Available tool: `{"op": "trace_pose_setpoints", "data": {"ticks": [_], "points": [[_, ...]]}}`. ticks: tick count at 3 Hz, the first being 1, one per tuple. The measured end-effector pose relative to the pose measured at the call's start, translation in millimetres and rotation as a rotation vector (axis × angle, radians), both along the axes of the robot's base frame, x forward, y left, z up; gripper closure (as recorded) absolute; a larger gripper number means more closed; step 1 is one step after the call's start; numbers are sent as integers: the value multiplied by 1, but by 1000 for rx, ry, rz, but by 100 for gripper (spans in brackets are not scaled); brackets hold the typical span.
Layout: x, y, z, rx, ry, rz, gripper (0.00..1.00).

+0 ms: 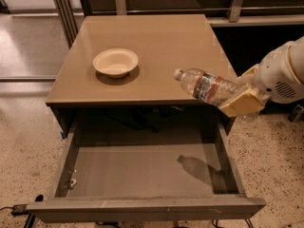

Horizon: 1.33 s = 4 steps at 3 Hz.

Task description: Place water bottle into top drawer

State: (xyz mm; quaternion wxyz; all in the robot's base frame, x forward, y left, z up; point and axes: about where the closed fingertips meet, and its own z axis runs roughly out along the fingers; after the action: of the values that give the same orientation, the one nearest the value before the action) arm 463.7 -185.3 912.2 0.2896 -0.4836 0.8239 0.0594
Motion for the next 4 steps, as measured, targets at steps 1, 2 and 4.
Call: {"op": "trace_pose_setpoints", "data": {"ticks": [1, 2, 4], "points": [[9, 9, -9, 3, 5, 15, 100], [7, 37, -57, 33, 75, 49, 100], [-36, 80, -175, 96, 250, 91, 100]]}}
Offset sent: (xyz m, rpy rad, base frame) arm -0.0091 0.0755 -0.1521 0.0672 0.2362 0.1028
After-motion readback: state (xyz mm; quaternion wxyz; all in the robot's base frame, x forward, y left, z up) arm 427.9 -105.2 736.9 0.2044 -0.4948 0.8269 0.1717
